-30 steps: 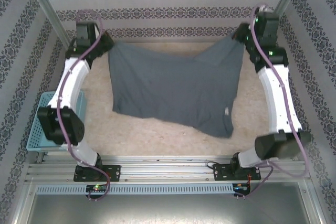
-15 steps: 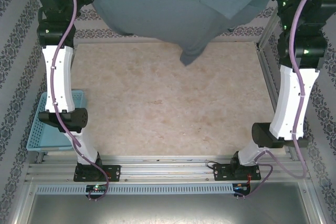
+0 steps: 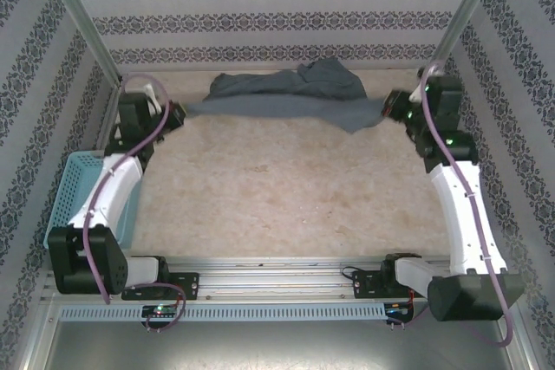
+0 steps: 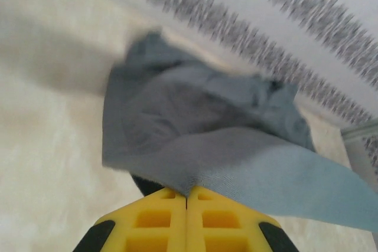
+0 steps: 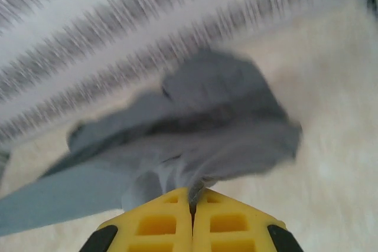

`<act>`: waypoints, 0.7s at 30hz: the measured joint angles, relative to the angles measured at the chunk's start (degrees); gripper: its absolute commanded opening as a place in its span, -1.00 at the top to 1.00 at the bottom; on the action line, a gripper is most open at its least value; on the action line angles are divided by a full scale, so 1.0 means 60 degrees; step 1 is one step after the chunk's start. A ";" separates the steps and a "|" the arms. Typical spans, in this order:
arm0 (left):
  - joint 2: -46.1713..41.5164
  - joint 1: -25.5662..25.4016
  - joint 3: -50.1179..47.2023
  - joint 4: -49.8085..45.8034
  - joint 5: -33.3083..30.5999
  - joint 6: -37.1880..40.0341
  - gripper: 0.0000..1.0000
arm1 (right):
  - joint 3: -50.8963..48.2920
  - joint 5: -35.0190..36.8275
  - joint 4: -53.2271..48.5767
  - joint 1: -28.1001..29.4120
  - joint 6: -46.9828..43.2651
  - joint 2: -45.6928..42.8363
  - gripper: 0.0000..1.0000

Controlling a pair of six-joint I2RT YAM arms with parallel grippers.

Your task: Fold the inside-out t-shirt

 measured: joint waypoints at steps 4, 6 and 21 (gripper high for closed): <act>-0.1330 0.0000 -0.2259 0.0160 0.0310 -0.0678 1.00 | -0.2120 0.0007 -0.0812 -0.0004 0.0517 -0.1147 1.00; -0.1854 -0.0004 -0.2849 0.0062 0.0419 -0.0882 1.00 | -0.2896 0.0044 -0.1118 -0.0022 0.0827 -0.1880 1.00; -0.5421 -0.0022 -0.4819 -0.2936 0.0211 -0.1610 0.86 | -0.5435 0.1322 -0.4222 -0.0131 0.3585 -0.6455 1.00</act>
